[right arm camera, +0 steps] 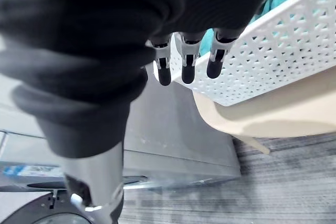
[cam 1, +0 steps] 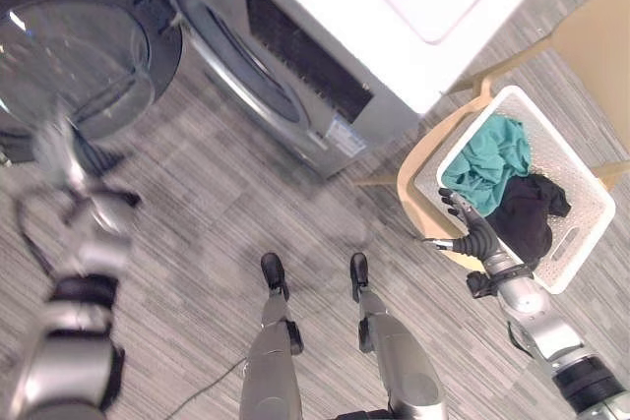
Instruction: Grab the laundry basket,head to the washer,open it,put in the laundry and shut it.
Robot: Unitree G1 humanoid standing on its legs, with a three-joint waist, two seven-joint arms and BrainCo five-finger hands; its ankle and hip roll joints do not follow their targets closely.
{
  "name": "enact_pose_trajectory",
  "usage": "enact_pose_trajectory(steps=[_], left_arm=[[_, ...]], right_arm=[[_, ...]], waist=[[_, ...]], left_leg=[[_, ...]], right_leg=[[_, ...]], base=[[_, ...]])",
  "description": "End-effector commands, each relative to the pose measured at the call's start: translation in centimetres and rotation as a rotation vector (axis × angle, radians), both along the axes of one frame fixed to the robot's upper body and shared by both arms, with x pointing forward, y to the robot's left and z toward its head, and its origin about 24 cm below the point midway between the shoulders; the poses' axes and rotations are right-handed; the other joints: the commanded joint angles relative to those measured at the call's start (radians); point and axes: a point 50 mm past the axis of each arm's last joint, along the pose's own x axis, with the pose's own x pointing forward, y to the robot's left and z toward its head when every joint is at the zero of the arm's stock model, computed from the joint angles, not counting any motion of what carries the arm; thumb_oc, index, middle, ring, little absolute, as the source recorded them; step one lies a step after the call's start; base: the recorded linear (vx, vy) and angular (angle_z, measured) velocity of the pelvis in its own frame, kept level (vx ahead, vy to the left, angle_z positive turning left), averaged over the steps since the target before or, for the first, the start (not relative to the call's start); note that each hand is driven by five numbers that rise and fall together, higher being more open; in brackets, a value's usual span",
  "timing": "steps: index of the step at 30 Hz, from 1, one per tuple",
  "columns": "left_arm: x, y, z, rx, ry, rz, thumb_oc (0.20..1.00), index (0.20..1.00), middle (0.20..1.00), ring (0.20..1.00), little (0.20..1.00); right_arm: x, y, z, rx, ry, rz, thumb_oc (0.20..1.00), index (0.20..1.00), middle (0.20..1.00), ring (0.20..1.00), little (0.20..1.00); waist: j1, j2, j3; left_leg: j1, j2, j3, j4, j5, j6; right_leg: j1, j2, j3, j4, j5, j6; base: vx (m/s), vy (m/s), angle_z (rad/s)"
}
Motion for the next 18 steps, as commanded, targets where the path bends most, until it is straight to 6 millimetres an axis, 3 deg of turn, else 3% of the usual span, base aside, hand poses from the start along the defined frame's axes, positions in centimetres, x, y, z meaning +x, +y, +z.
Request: enact_pose_trajectory(steps=[1,2,3,5,6,7,8,9,10,12,13,15,16,17,18], left_arm=[[-1.1,0.5,-3.2,-0.188,0.049,0.014,1.000,1.000,1.000,1.000,1.000],[-3.3,-0.6,-6.5,-0.262,0.134,-0.004,1.000,1.000,1.000,1.000,1.000],[-3.3,-0.6,-6.6,-0.264,0.136,-0.003,1.000,1.000,1.000,1.000,1.000],[-6.6,-2.8,-11.3,-0.378,0.293,-0.032,1.000,1.000,1.000,1.000,1.000],[-7.3,-3.8,-12.6,-0.424,0.332,-0.043,1.000,1.000,1.000,1.000,1.000],[-7.3,-3.8,-12.6,-0.425,0.333,-0.044,1.000,1.000,1.000,1.000,1.000],[-9.0,-5.4,-14.9,-0.487,0.423,-0.061,1.000,1.000,1.000,1.000,1.000],[-9.6,-6.5,-15.9,-0.521,0.457,-0.071,1.000,1.000,1.000,1.000,1.000],[-9.7,-6.5,-16.0,-0.523,0.458,-0.071,1.000,1.000,1.000,1.000,1.000],[-10.7,-8.6,-17.5,-0.564,0.537,-0.118,1.000,1.000,1.000,1.000,1.000],[-10.8,-10.9,-18.2,-0.611,0.574,-0.204,1.000,1.000,1.000,1.000,1.000],[-11.3,-11.2,-18.5,-0.630,0.590,-0.213,1.000,1.000,1.000,1.000,1.000],[-11.4,-12.0,-18.9,-0.662,0.601,-0.227,1.000,1.000,1.000,1.000,1.000],[-11.5,-12.4,-19.1,-0.671,0.615,-0.241,1.000,1.000,1.000,1.000,1.000],[-11.5,-12.4,-19.1,-0.671,0.614,-0.241,1.000,1.000,1.000,1.000,1.000]], right_arm=[[-1.4,-2.5,-1.3,-0.058,0.058,-0.071,1.000,1.000,1.000,1.000,1.000],[-1.2,-2.6,-0.8,-0.101,0.036,-0.066,1.000,1.000,1.000,1.000,1.000],[-1.3,-2.6,-0.8,-0.103,0.038,-0.065,1.000,1.000,1.000,1.000,1.000],[-1.0,-2.8,0.1,-0.226,-0.015,-0.067,1.000,1.000,1.000,1.000,1.000],[-1.0,-2.9,0.2,-0.268,-0.036,-0.081,1.000,1.000,1.000,1.000,1.000],[-1.1,-2.9,0.2,-0.272,-0.035,-0.082,1.000,1.000,1.000,1.000,1.000],[-1.6,-4.0,0.3,-0.327,-0.046,-0.134,1.000,1.000,1.000,1.000,1.000],[-1.6,-4.1,0.3,-0.341,-0.054,-0.146,1.000,1.000,1.000,1.000,1.000],[-1.6,-4.1,0.3,-0.344,-0.053,-0.146,1.000,1.000,1.000,1.000,1.000],[-2.0,-4.4,-0.1,-0.361,-0.045,-0.170,1.000,1.000,1.000,1.000,1.000],[-2.2,-4.4,-0.1,-0.402,-0.061,-0.182,1.000,1.000,1.000,1.000,1.000],[-2.2,-4.5,0.0,-0.409,-0.060,-0.180,1.000,1.000,1.000,1.000,1.000],[-1.9,-4.2,0.0,-0.424,-0.060,-0.163,1.000,1.000,1.000,1.000,1.000],[-1.8,-4.1,-0.1,-0.434,-0.052,-0.154,1.000,1.000,1.000,1.000,1.000],[-1.8,-4.1,-0.1,-0.434,-0.052,-0.154,1.000,1.000,1.000,1.000,1.000]], waist=[[0.024,0.026,-0.115],[0.039,0.044,-0.140],[0.039,0.046,-0.140],[0.056,0.071,-0.176],[0.052,0.080,-0.189],[0.051,0.082,-0.188],[0.030,0.108,-0.212],[0.025,0.122,-0.226],[0.026,0.124,-0.225],[0.014,0.143,-0.246],[-0.001,0.151,-0.242],[-0.001,0.152,-0.235],[0.007,0.139,-0.217],[0.012,0.135,-0.212],[0.011,0.135,-0.213]], left_leg=[[0.038,-0.061,0.033,0.128,-0.226,0.032],[0.096,-0.045,0.077,0.126,-0.256,0.020],[0.100,-0.044,0.078,0.125,-0.258,0.020],[0.170,-0.029,0.137,0.114,-0.258,0.014],[0.183,-0.032,0.144,0.118,-0.261,0.016],[0.185,-0.032,0.142,0.117,-0.261,0.016],[0.211,-0.046,0.128,0.120,-0.271,0.020],[0.227,-0.050,0.132,0.121,-0.271,0.017],[0.229,-0.050,0.133,0.120,-0.271,0.016],[0.243,-0.045,0.129,0.139,-0.273,0.003],[0.224,0.001,0.118,0.323,-0.255,-0.034],[0.216,0.018,0.103,0.377,-0.255,-0.040],[0.168,0.024,0.047,0.445,-0.206,-0.038],[0.137,0.016,0.003,0.442,-0.209,-0.033],[0.135,0.016,0.001,0.444,-0.209,-0.033]], right_leg=[[-0.059,0.017,-0.063,0.097,-0.046,0.034],[-0.031,0.008,-0.147,0.088,-0.062,0.039],[-0.027,0.009,-0.147,0.087,-0.062,0.039],[-0.008,-0.025,-0.314,0.107,-0.070,0.028],[0.004,-0.032,-0.325,0.106,-0.080,0.023],[0.007,-0.032,-0.326,0.106,-0.081,0.023],[0.037,-0.015,-0.274,0.092,-0.110,0.009],[0.055,-0.016,-0.271,0.079,-0.112,0.007],[0.058,-0.015,-0.271,0.077,-0.112,0.007],[0.101,-0.004,-0.247,0.046,-0.122,-0.004],[0.167,0.016,-0.208,0.007,-0.139,-0.034],[0.188,0.027,-0.197,-0.002,-0.147,-0.046],[0.206,0.025,-0.171,-0.010,-0.144,-0.070],[0.212,0.022,-0.158,-0.015,-0.147,-0.072],[0.212,0.022,-0.159,-0.015,-0.148,-0.072]], base=[[0.24,0.000,-1.09],[0.24,0.002,-1.26],[0.24,-0.033,-1.31],[0.18,-0.179,-0.80],[0.15,-0.170,-0.27],[0.17,-0.150,-0.27],[0.18,-0.114,-0.15],[0.18,-0.113,0.14],[0.11,-0.078,0.05],[0.18,-0.261,-0.13],[0.23,-0.385,-0.09],[0.10,-0.225,-0.11],[-0.02,-0.117,-0.30],[-0.02,-0.112,-0.53],[0.03,-0.011,-0.75]])
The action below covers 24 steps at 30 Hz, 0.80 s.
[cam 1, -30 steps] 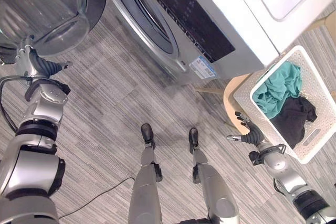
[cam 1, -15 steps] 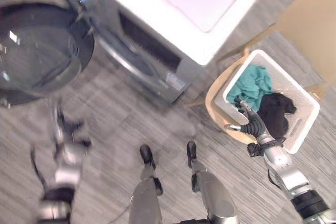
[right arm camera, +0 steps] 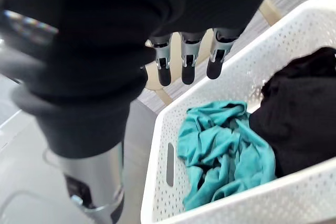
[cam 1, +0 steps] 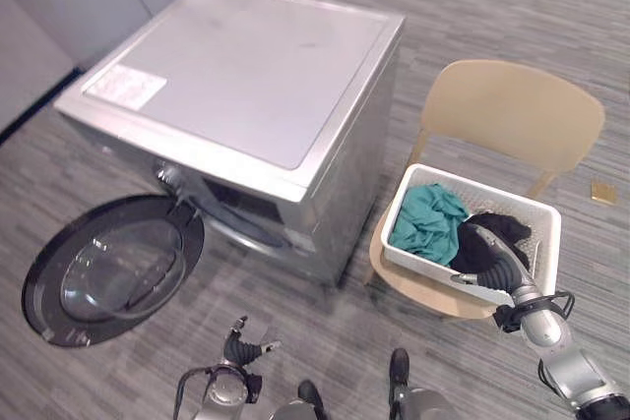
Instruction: Grab the laundry basket,head to the washer,open it,put in the laundry and shut it.
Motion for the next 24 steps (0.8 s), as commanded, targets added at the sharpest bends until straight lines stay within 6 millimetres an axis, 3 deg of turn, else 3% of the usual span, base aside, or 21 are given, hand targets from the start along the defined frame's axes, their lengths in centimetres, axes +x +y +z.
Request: enact_pose_trajectory(steps=[1,4,5,6,7,10,17,21,24], left_arm=[[1.4,0.0,0.6,-0.015,-0.048,-0.030,1.000,1.000,1.000,1.000,1.000],[1.2,-0.1,0.4,-0.017,-0.032,-0.049,1.000,1.000,1.000,1.000,1.000],[1.0,-0.1,0.3,-0.013,-0.025,-0.053,1.000,1.000,1.000,1.000,1.000],[0.8,-0.1,0.1,-0.011,-0.012,-0.056,1.000,1.000,1.000,1.000,1.000],[0.8,-0.1,0.1,-0.008,-0.012,-0.058,1.000,1.000,1.000,1.000,1.000],[0.3,0.0,-0.2,-0.005,0.007,-0.066,1.000,1.000,1.000,1.000,1.000],[0.3,0.8,-0.3,0.046,0.024,-0.068,1.000,1.000,1.000,1.000,1.000],[1.9,1.2,0.5,0.058,-0.038,-0.049,1.000,1.000,1.000,1.000,1.000],[2.9,1.1,1.1,0.046,-0.086,-0.030,1.000,1.000,1.000,1.000,1.000]], right_arm=[[1.4,0.3,2.4,-0.052,-0.119,0.037,1.000,1.000,1.000,1.000,1.000],[1.8,0.5,2.2,-0.078,-0.106,0.050,1.000,1.000,1.000,1.000,1.000],[2.0,0.6,2.1,-0.093,-0.100,0.059,1.000,1.000,1.000,1.000,1.000],[2.4,0.6,1.6,-0.128,-0.081,0.068,1.000,1.000,1.000,1.000,1.000],[2.6,0.5,1.4,-0.150,-0.074,0.067,1.000,1.000,1.000,1.000,1.000],[3.0,0.5,1.3,-0.195,-0.065,0.079,1.000,1.000,1.000,1.000,1.000],[4.6,1.0,-0.3,-0.295,0.002,0.085,1.000,1.000,1.000,1.000,1.000],[6.8,1.4,0.4,-0.406,-0.029,0.076,1.000,1.000,1.000,1.000,1.000],[9.2,1.9,2.1,-0.465,-0.083,0.051,1.000,1.000,1.000,1.000,1.000]], waist=[[0.008,-0.027,0.055],[0.021,-0.024,0.053],[0.031,-0.015,0.052],[0.049,-0.004,0.057],[0.059,0.003,0.062],[0.063,0.016,0.055],[0.082,0.026,0.039],[0.099,0.044,0.045],[0.122,0.065,0.064]], left_leg=[[-0.064,-0.071,-0.095,0.011,-0.083,0.010],[-0.086,-0.090,-0.160,-0.084,-0.075,0.011],[-0.090,-0.105,-0.201,-0.152,-0.045,0.005],[-0.126,-0.124,-0.272,-0.234,0.026,-0.009],[-0.151,-0.127,-0.294,-0.252,0.049,-0.015],[-0.130,-0.123,-0.287,-0.293,0.041,-0.011],[-0.088,-0.159,-0.205,-0.265,-0.008,0.032],[-0.109,-0.176,-0.172,-0.278,-0.019,0.047],[-0.153,-0.181,-0.171,-0.311,0.007,0.048]], right_leg=[[-0.010,0.018,0.041,0.043,-0.135,0.051],[-0.003,0.018,0.062,0.036,-0.139,0.060],[0.000,0.026,0.078,0.033,-0.141,0.063],[0.008,0.033,0.106,0.033,-0.145,0.068],[0.013,0.035,0.118,0.037,-0.151,0.071],[0.019,0.039,0.141,0.046,-0.170,0.076],[-0.004,-0.024,0.195,0.094,-0.167,0.109],[-0.071,-0.045,0.206,0.094,-0.136,0.123],[-0.137,-0.049,0.202,0.084,-0.108,0.129]], base=[[0.06,0.015,-0.80],[0.08,0.038,-0.39],[0.19,0.127,-0.37],[0.18,0.144,-0.32],[0.12,0.109,-0.35],[0.14,0.138,-0.50],[0.13,0.188,-0.60],[0.01,0.109,-0.29],[-0.06,0.036,0.02]])
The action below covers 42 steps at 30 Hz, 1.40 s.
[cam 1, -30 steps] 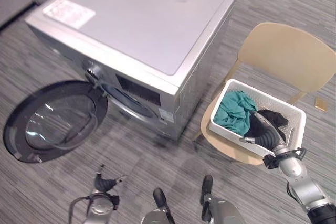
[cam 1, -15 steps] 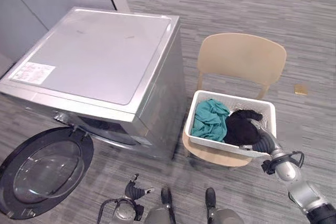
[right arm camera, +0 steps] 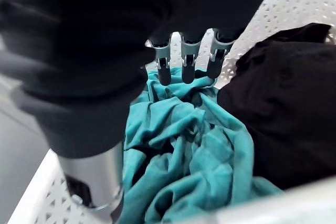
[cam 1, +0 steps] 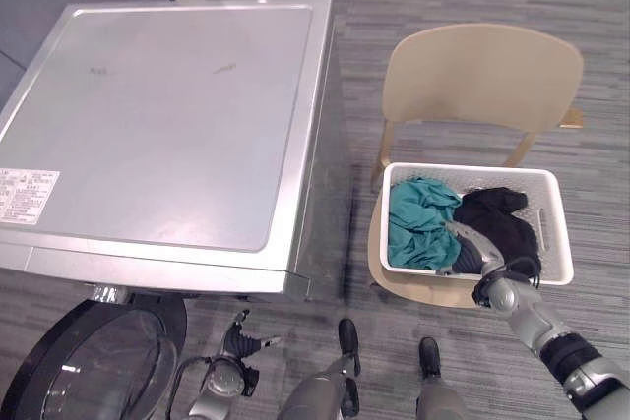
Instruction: Grab the laundry basket,head to the washer,open it,put in the laundry and shut it.
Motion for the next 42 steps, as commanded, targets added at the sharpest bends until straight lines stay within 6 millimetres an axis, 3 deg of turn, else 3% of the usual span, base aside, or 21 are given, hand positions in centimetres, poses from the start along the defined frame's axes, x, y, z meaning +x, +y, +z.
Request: enact_pose_trajectory(steps=[1,4,5,6,7,9,14,19,20,21,27,33,39,42], left_arm=[[0.4,-0.2,0.2,-0.014,-0.045,0.031,1.000,1.000,1.000,1.000,1.000],[1.0,-0.1,0.5,-0.017,-0.070,0.045,1.000,1.000,1.000,1.000,1.000],[1.3,0.0,0.7,-0.021,-0.085,0.064,1.000,1.000,1.000,1.000,1.000],[1.3,0.0,0.7,-0.021,-0.085,0.064,1.000,1.000,1.000,1.000,1.000],[1.5,0.2,0.8,-0.025,-0.096,0.080,1.000,1.000,1.000,1.000,1.000],[1.7,0.0,0.8,-0.031,-0.105,0.087,1.000,1.000,1.000,1.000,1.000],[2.0,0.1,0.9,-0.037,-0.105,0.093,1.000,1.000,1.000,1.000,1.000],[3.0,0.1,1.5,-0.038,-0.131,0.087,1.000,1.000,1.000,1.000,1.000],[3.3,0.0,1.7,-0.042,-0.142,0.084,1.000,1.000,1.000,1.000,1.000],[3.5,0.1,1.9,-0.043,-0.151,0.085,1.000,1.000,1.000,1.000,1.000],[4.2,-0.1,2.3,-0.061,-0.166,0.084,1.000,1.000,1.000,1.000,1.000],[3.3,-0.3,2.0,-0.096,-0.140,0.097,1.000,1.000,1.000,1.000,1.000],[1.2,0.6,1.4,-0.107,-0.087,0.133,1.000,1.000,1.000,1.000,1.000],[0.6,0.8,1.2,-0.111,-0.078,0.149,1.000,1.000,1.000,1.000,1.000]], right_arm=[[2.7,-0.4,3.6,-0.089,-0.156,-0.012,1.000,1.000,1.000,1.000,1.000],[4.1,-0.7,5.2,-0.123,-0.203,-0.033,1.000,1.000,1.000,1.000,1.000],[5.3,-1.4,6.8,-0.142,-0.245,-0.072,1.000,1.000,1.000,1.000,1.000],[5.3,-1.4,6.8,-0.142,-0.246,-0.071,1.000,1.000,1.000,1.000,1.000],[6.5,-2.4,8.7,-0.164,-0.280,-0.120,1.000,1.000,1.000,1.000,1.000],[7.6,-3.0,10.2,-0.183,-0.294,-0.164,1.000,1.000,1.000,1.000,1.000],[8.2,-2.7,9.9,-0.186,-0.245,-0.183,1.000,1.000,1.000,1.000,1.000],[8.3,-1.1,8.7,0.026,-0.183,-0.194,1.000,1.000,1.000,1.000,1.000],[8.2,-1.0,8.4,0.107,-0.170,-0.210,0.511,0.511,0.511,0.511,0.511],[8.2,-0.8,8.5,0.167,-0.172,-0.216,0.200,0.200,0.200,0.200,0.200],[7.4,-0.6,8.5,0.520,-0.205,-0.257,0.200,0.200,0.200,0.200,0.200],[3.9,0.4,7.1,0.957,-0.241,-0.214,0.200,0.200,0.200,0.200,0.200],[-0.6,1.8,8.8,1.103,-0.276,0.021,0.200,0.200,0.200,0.200,0.200],[-1.6,2.5,9.2,1.128,-0.276,0.083,0.200,0.200,0.200,0.200,0.200]], waist=[[0.036,0.016,0.000],[0.053,0.025,0.011],[0.065,0.030,0.018],[0.065,0.030,0.018],[0.079,0.039,0.038],[0.104,0.044,0.052],[0.134,0.052,0.074],[0.155,0.053,0.084],[0.155,0.053,0.089],[0.156,0.052,0.088],[0.145,0.032,0.089],[0.104,0.001,0.059],[0.036,-0.053,-0.023],[0.023,-0.061,-0.043]], left_leg=[[-0.051,0.055,-0.011,0.088,-0.114,-0.084],[-0.075,0.054,-0.017,0.066,-0.091,-0.086],[-0.095,0.054,-0.024,0.047,-0.070,-0.092],[-0.095,0.054,-0.024,0.047,-0.070,-0.092],[-0.122,0.055,-0.031,0.039,-0.051,-0.103],[-0.156,0.054,-0.041,0.031,-0.036,-0.110],[-0.205,0.050,-0.060,0.040,-0.023,-0.116],[-0.219,0.046,-0.075,0.043,-0.019,-0.118],[-0.214,0.046,-0.077,0.040,-0.020,-0.119],[-0.216,0.046,-0.079,0.040,-0.018,-0.120],[-0.179,0.050,-0.084,0.033,-0.029,-0.119],[-0.092,0.055,-0.080,0.032,-0.063,-0.107],[0.031,0.062,-0.053,0.052,-0.113,-0.084],[0.071,0.066,-0.035,0.047,-0.123,-0.080]], right_leg=[[-0.082,0.061,-0.004,0.093,-0.073,-0.005],[-0.111,0.063,-0.011,0.086,-0.061,-0.005],[-0.135,0.066,-0.017,0.080,-0.051,-0.005],[-0.135,0.066,-0.017,0.080,-0.051,-0.005],[-0.162,0.069,-0.026,0.081,-0.047,-0.006],[-0.185,0.075,-0.043,0.076,-0.038,-0.009],[-0.217,0.079,-0.052,0.076,-0.030,-0.009],[-0.226,0.082,-0.052,0.070,-0.027,-0.011],[-0.221,0.083,-0.055,0.070,-0.030,-0.011],[-0.222,0.084,-0.056,0.068,-0.029,-0.010],[-0.188,0.092,-0.059,0.065,-0.039,-0.008],[-0.111,0.088,-0.064,0.065,-0.058,-0.008],[-0.014,0.082,-0.050,0.077,-0.065,-0.001],[0.004,0.086,-0.039,0.080,-0.061,0.003]], base=[[-0.06,0.011,-0.05],[-0.01,-0.005,-0.01],[0.00,-0.016,0.07],[-0.03,-0.029,0.05],[-0.04,-0.044,0.07],[-0.05,-0.053,0.09],[-0.04,-0.048,0.23],[-0.02,-0.038,0.09],[-0.02,-0.037,0.11],[-0.02,-0.036,0.13],[-0.01,-0.028,0.08],[0.03,-0.007,0.06],[0.06,0.044,-0.13],[0.03,0.062,-0.28]])
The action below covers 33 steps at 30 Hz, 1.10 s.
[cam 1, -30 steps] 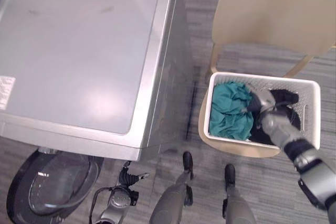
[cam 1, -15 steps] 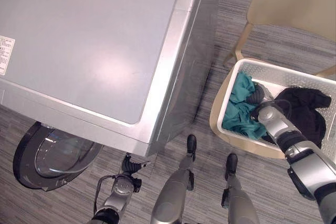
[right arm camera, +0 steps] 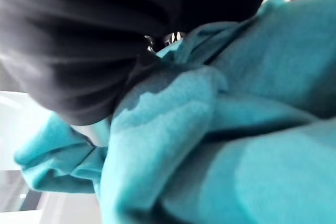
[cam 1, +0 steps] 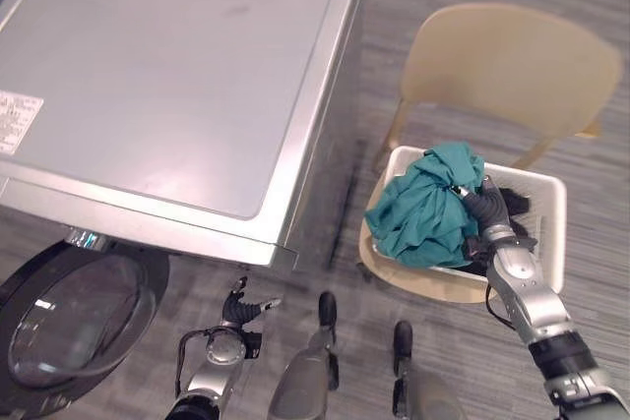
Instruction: Grab the laundry basket,head to the washer,open it,put in the laundry and shut it.
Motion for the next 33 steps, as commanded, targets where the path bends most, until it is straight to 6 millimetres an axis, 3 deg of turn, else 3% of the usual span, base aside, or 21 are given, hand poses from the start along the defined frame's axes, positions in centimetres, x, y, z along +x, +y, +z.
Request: enact_pose_trajectory(steps=[1,3,4,5,6,9,10,12,13,15,17,19,20,21,22,23,24,26,28,31,33], left_arm=[[-2.5,0.9,-1.3,0.019,0.075,0.035,1.000,1.000,1.000,1.000,1.000],[-2.7,1.0,-1.3,0.024,0.076,0.041,1.000,1.000,1.000,1.000,1.000],[-2.0,1.0,-0.8,0.030,0.050,0.020,1.000,1.000,1.000,1.000,1.000],[-2.0,1.0,-0.8,0.030,0.050,0.020,1.000,1.000,1.000,1.000,1.000],[-1.2,1.2,0.0,0.049,0.011,0.001,1.000,1.000,1.000,1.000,1.000],[-0.3,1.1,1.0,0.068,-0.038,-0.031,1.000,1.000,1.000,1.000,1.000],[0.3,1.0,2.0,0.108,-0.085,-0.074,1.000,1.000,1.000,1.000,1.000],[0.7,0.6,2.8,0.104,-0.124,-0.109,1.000,1.000,1.000,1.000,1.000],[0.7,0.6,2.8,0.104,-0.124,-0.108,1.000,1.000,1.000,1.000,1.000],[1.3,0.2,3.9,0.082,-0.182,-0.115,1.000,1.000,1.000,1.000,1.000],[1.9,-0.7,4.9,0.049,-0.242,-0.140,1.000,1.000,1.000,1.000,1.000],[3.0,-1.7,6.4,0.053,-0.316,-0.200,1.000,1.000,1.000,1.000,1.000],[3.9,-2.8,7.7,0.062,-0.377,-0.259,1.000,1.000,1.000,1.000,1.000],[3.9,-2.8,7.7,0.062,-0.378,-0.259,1.000,1.000,1.000,1.000,1.000],[5.0,-4.3,9.4,0.084,-0.462,-0.338,1.000,1.000,1.000,1.000,1.000],[5.0,-4.3,9.4,0.084,-0.462,-0.338,1.000,1.000,1.000,1.000,1.000],[5.4,-5.0,9.9,0.085,-0.487,-0.372,1.000,1.000,1.000,1.000,1.000],[6.2,-6.4,10.9,0.105,-0.529,-0.449,1.000,1.000,1.000,1.000,1.000],[6.7,-8.4,11.7,0.132,-0.573,-0.542,1.000,1.000,1.000,1.000,1.000],[7.1,-9.4,12.4,0.157,-0.605,-0.590,1.000,1.000,1.000,1.000,1.000],[7.5,-10.6,13.1,0.163,-0.634,-0.638,1.000,1.000,1.000,1.000,1.000]], right_arm=[[-1.1,0.5,1.8,0.049,-0.124,0.093,0.200,0.200,0.200,0.200,0.200],[-1.8,1.4,1.8,0.073,-0.137,0.144,0.200,0.200,0.200,0.200,0.200],[-2.4,2.0,1.9,0.078,-0.152,0.179,0.200,0.200,0.200,0.200,0.200],[-2.4,2.0,1.9,0.078,-0.152,0.179,0.200,0.200,0.200,0.200,0.200],[-2.8,1.7,1.9,0.036,-0.166,0.172,0.200,0.200,0.200,0.200,0.200],[-3.2,1.1,2.0,-0.018,-0.178,0.134,0.200,0.200,0.200,0.200,0.200],[-3.1,0.9,1.9,-0.070,-0.182,0.099,0.200,0.200,0.200,0.200,0.200],[-2.9,0.8,1.3,-0.065,-0.151,0.082,0.200,0.200,0.200,0.200,0.200],[-2.9,0.8,1.3,-0.064,-0.151,0.083,0.200,0.200,0.200,0.200,0.200],[-2.6,0.4,1.1,-0.064,-0.143,0.049,0.200,0.200,0.200,0.200,0.200],[-2.3,-0.2,1.2,-0.100,-0.139,0.020,0.200,0.200,0.200,0.200,0.200],[-2.1,-0.6,1.3,-0.122,-0.139,0.003,0.200,0.200,0.200,0.200,0.200],[-2.0,-0.3,1.4,-0.135,-0.142,0.014,0.200,0.200,0.200,0.200,0.200],[-1.9,-0.3,1.4,-0.135,-0.142,0.014,0.200,0.200,0.200,0.200,0.200],[-1.8,0.4,1.6,-0.104,-0.148,0.057,0.200,0.200,0.200,0.200,0.200],[-1.8,0.4,1.6,-0.104,-0.148,0.057,0.200,0.200,0.200,0.200,0.200],[-1.8,0.6,1.6,-0.092,-0.145,0.073,0.200,0.200,0.200,0.200,0.200],[-1.7,1.2,1.4,-0.074,-0.131,0.104,0.200,0.200,0.200,0.200,0.200],[-1.8,2.2,1.1,-0.025,-0.121,0.142,0.200,0.200,0.200,0.200,0.200],[-1.7,3.1,1.2,0.011,-0.122,0.166,0.200,0.200,0.200,0.200,0.200],[-1.3,4.8,1.9,0.025,-0.148,0.223,0.200,0.200,0.200,0.200,0.200]], waist=[[-0.014,0.008,-0.135],[-0.022,0.005,-0.144],[-0.029,0.011,-0.133],[-0.028,0.011,-0.135],[-0.034,0.019,-0.127],[-0.029,0.010,-0.151],[-0.015,-0.005,-0.172],[0.014,-0.014,-0.175],[0.013,-0.015,-0.176],[0.038,-0.006,-0.167],[0.043,0.002,-0.149],[0.029,-0.005,-0.131],[0.015,-0.019,-0.131],[0.015,-0.017,-0.132],[-0.003,-0.042,-0.142],[-0.003,-0.041,-0.143],[-0.011,-0.051,-0.148],[-0.037,-0.056,-0.171],[-0.057,-0.044,-0.208],[-0.063,-0.047,-0.218],[-0.060,-0.054,-0.225]], left_leg=[[0.048,-0.004,0.036,0.044,-0.153,-0.008],[0.075,0.005,0.057,0.032,-0.147,-0.006],[0.079,0.019,0.054,0.030,-0.133,-0.002],[0.076,0.020,0.055,0.030,-0.131,-0.002],[0.058,0.030,0.033,0.048,-0.116,0.003],[0.024,0.033,0.005,0.063,-0.091,-0.003],[-0.015,0.031,-0.014,0.065,-0.064,-0.010],[-0.064,0.035,-0.035,0.071,-0.018,-0.038],[-0.064,0.035,-0.037,0.072,-0.017,-0.038],[-0.129,0.051,-0.062,0.062,0.056,-0.086],[-0.149,0.050,-0.068,0.025,0.062,-0.098],[-0.149,0.044,-0.040,0.045,0.020,-0.084],[-0.123,0.044,-0.042,0.120,-0.018,-0.070],[-0.127,0.046,-0.044,0.121,-0.017,-0.070],[-0.084,0.039,-0.074,0.209,-0.109,-0.056],[-0.085,0.039,-0.075,0.209,-0.109,-0.056],[-0.056,0.042,-0.076,0.236,-0.145,-0.052],[0.017,0.075,-0.047,0.222,-0.180,-0.055],[0.070,0.092,-0.019,0.091,-0.140,-0.063],[0.091,0.076,-0.037,0.041,-0.130,-0.064],[0.111,0.067,-0.037,0.017,-0.133,-0.059]], right_leg=[[-0.075,0.005,0.040,0.080,-0.041,0.031],[-0.078,0.011,0.055,0.102,-0.028,0.040],[-0.085,0.033,0.071,0.204,-0.056,0.040],[-0.089,0.034,0.072,0.205,-0.054,0.040],[-0.068,0.071,0.111,0.338,-0.121,0.026],[-0.025,0.108,0.162,0.439,-0.140,0.018],[0.025,0.132,0.206,0.435,-0.154,0.007],[0.084,0.152,0.209,0.329,-0.258,-0.050],[0.086,0.152,0.207,0.326,-0.257,-0.050],[0.081,0.187,0.188,0.257,-0.279,-0.079],[0.070,0.200,0.156,0.230,-0.269,-0.087],[0.055,0.180,0.119,0.223,-0.241,-0.085],[0.044,0.150,0.082,0.206,-0.213,-0.077],[0.042,0.152,0.081,0.204,-0.209,-0.077],[0.022,0.111,0.043,0.183,-0.178,-0.070],[0.021,0.112,0.043,0.182,-0.178,-0.070],[0.014,0.097,0.028,0.178,-0.175,-0.068],[0.000,0.076,-0.014,0.165,-0.168,-0.060],[0.008,0.076,-0.052,0.149,-0.166,-0.048],[0.017,0.070,-0.061,0.137,-0.158,-0.041],[0.026,0.063,-0.057,0.127,-0.147,-0.032]], base=[[-0.01,0.072,-0.44],[-0.14,0.048,-0.45],[-0.21,0.014,-0.42],[-0.34,-0.012,-0.43],[-0.19,-0.018,-0.38],[-0.31,-0.141,0.44],[-0.32,-0.220,0.94],[-0.27,-0.173,0.77],[-0.28,-0.159,0.34],[-0.31,-0.154,0.25],[-0.37,-0.115,0.59],[-0.45,-0.017,0.74],[-0.32,0.043,0.85],[-0.38,0.074,0.91],[-0.18,0.040,0.77],[-0.21,0.051,0.71],[-0.09,0.051,0.69],[-0.06,0.119,0.68],[0.08,0.207,1.01],[0.07,0.154,0.42],[0.04,0.118,0.03]])
